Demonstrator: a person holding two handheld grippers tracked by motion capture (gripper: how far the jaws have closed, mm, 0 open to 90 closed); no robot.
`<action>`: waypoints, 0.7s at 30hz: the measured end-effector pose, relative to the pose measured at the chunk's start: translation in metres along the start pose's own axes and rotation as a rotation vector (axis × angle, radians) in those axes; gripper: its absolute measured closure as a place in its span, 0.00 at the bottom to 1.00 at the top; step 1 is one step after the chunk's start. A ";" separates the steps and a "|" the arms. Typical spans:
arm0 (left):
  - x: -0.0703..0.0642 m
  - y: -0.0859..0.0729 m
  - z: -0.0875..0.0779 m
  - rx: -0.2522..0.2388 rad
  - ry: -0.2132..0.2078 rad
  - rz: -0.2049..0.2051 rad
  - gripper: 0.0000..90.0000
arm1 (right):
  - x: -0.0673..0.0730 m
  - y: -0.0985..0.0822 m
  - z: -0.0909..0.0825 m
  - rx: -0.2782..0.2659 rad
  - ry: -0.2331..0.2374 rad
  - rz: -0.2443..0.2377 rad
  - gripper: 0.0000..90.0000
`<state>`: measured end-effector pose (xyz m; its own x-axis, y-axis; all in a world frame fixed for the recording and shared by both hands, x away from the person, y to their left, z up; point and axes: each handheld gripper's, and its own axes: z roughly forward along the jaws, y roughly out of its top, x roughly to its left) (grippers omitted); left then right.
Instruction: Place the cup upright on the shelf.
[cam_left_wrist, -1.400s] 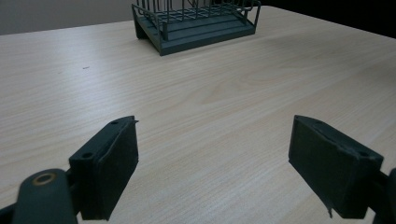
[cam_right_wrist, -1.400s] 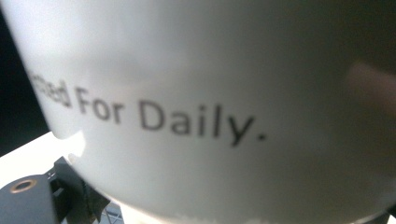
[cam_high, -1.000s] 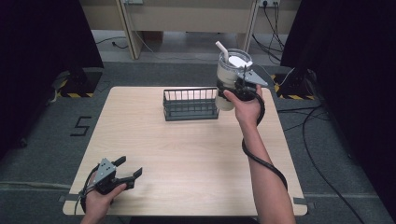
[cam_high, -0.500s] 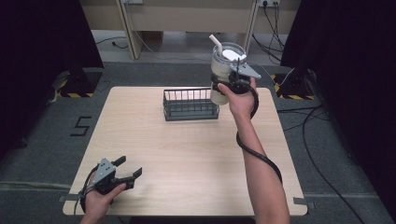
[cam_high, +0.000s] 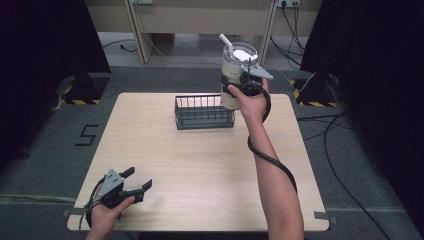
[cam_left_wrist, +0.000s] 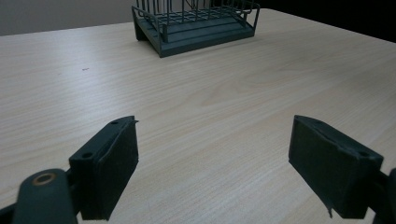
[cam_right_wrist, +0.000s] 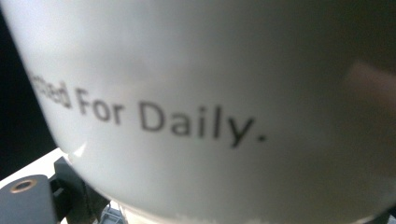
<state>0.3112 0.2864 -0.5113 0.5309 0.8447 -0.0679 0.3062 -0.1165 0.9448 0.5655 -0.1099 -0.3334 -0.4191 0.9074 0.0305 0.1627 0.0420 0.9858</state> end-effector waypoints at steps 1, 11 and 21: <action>0.000 0.000 0.000 0.001 0.000 0.000 0.17 | 0.000 0.000 0.002 0.000 0.002 0.001 0.11; -0.001 0.000 0.000 -0.001 -0.002 -0.002 0.17 | 0.005 0.004 0.013 0.006 0.004 0.004 0.11; 0.000 0.000 0.001 -0.002 -0.001 -0.004 0.17 | 0.011 0.001 0.030 0.017 0.012 0.019 0.11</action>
<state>0.3118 0.2862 -0.5114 0.5308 0.8444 -0.0721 0.3067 -0.1121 0.9452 0.5875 -0.0871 -0.3374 -0.4266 0.9030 0.0516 0.1860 0.0318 0.9820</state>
